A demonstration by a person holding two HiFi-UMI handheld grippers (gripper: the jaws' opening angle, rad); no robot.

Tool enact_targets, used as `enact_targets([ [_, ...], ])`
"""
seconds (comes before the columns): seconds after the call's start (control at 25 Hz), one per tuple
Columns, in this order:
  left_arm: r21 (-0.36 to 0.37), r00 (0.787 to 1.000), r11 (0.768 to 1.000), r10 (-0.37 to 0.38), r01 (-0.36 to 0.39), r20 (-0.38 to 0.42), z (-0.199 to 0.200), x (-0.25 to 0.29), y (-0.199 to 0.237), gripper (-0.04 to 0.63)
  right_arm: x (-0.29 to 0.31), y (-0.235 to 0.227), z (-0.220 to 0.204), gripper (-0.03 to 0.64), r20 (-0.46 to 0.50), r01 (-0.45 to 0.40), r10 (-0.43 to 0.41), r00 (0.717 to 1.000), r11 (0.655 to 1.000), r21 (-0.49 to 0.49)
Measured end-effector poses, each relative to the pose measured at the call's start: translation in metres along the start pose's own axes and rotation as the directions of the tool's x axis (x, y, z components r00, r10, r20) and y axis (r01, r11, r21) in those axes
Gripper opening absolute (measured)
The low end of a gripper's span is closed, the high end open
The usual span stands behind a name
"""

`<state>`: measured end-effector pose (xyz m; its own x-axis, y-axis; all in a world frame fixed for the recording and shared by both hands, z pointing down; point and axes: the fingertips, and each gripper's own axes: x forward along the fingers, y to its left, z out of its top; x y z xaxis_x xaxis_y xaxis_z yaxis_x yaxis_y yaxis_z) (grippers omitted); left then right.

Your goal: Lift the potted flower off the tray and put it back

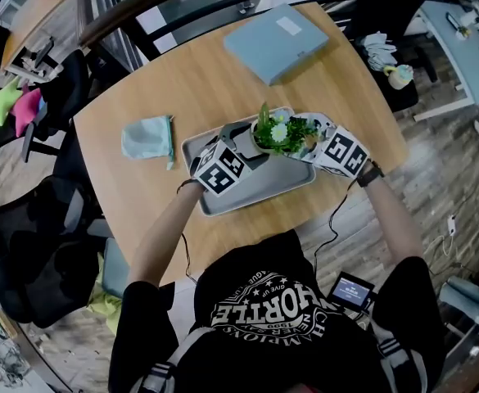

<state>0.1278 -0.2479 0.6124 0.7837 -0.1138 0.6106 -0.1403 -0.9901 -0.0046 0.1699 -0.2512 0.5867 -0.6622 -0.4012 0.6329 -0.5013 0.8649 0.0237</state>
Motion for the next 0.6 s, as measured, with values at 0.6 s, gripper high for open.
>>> enact_targets([
  [0.6, -0.062, 0.995, 0.996, 0.055, -0.06, -0.079, -0.041, 0.056, 0.023, 0.362, 0.043, -0.03, -0.047, 0.368, -0.051, -0.085, 0.083, 0.995, 0.996, -0.039],
])
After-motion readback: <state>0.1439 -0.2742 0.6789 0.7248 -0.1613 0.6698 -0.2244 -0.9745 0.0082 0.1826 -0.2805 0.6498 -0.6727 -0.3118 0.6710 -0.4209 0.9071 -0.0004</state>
